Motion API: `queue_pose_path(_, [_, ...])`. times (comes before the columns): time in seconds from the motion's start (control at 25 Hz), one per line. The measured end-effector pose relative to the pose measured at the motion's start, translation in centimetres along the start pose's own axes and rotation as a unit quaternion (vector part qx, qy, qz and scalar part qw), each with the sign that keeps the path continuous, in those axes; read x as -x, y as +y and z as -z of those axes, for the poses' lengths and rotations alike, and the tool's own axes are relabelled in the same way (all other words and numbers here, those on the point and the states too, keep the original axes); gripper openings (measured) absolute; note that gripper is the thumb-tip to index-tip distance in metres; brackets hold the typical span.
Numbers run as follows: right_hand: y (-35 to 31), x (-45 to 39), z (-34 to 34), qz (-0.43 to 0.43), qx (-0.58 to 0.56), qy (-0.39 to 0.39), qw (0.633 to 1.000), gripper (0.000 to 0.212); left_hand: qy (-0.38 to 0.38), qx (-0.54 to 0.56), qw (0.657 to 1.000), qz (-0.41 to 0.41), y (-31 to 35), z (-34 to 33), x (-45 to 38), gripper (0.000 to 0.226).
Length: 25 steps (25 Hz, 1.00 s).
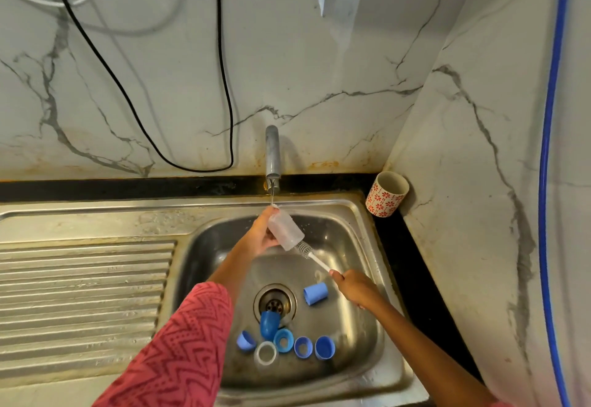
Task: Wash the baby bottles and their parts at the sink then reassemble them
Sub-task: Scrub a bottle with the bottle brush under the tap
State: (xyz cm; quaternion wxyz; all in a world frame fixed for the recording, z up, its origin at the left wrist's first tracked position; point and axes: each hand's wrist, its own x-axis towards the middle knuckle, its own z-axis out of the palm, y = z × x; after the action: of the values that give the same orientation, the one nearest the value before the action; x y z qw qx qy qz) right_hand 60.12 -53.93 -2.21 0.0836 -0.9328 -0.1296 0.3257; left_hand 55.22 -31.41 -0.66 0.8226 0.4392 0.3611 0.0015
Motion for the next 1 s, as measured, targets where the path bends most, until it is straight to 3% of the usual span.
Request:
queue_pose_path(0.12, [0.4, 0.1, 0.7, 0.001, -0.01, 0.005, 1.0, 0.049, 0.012, 0.062, 0.996, 0.059, 0.5, -1.3, -1.6, 0.037])
queue_pose_path(0.24, [0.4, 0.2, 0.5, 0.006, -0.012, 0.004, 1.0, 0.049, 0.05, 0.104, 0.992, 0.057, 1.1, -2.1, -1.6, 0.032])
queue_pose_path(0.48, [0.1, 0.5, -0.3, 0.015, -0.021, 0.004, 1.0, 0.049, 0.105, 0.182, 0.977, 0.038, 2.4, -1.1, -2.5, 0.06])
queue_pose_path(0.56, [0.2, 0.8, -0.2, 0.015, -0.023, 0.003, 1.0, 0.049, 0.101, 0.13, 0.985, 0.048, 1.7, -1.2, -2.3, 0.06])
queue_pose_path(0.68, [0.2, 1.1, 0.2, 0.01, -0.019, 0.003, 1.0, 0.048, 0.112, -0.094, 0.989, -0.019, -0.7, -1.6, -1.1, 0.049])
queue_pose_path(0.8, [0.4, 1.2, 0.3, 0.004, -0.024, 0.007, 1.0, 0.048, 0.102, -0.313, 0.935, -0.132, -2.1, -1.4, 0.0, 0.039])
queue_pose_path(0.88, [0.3, 1.3, 0.2, 0.001, -0.029, 0.009, 1.0, 0.048, 0.104, -0.347, 0.917, -0.166, -1.9, -0.6, 0.1, 0.037])
queue_pose_path(1.0, [0.0, 1.5, 0.2, 0.003, -0.025, 0.011, 1.0, 0.048, 0.108, -0.329, 0.919, -0.188, -1.2, 0.2, 0.4, 0.033])
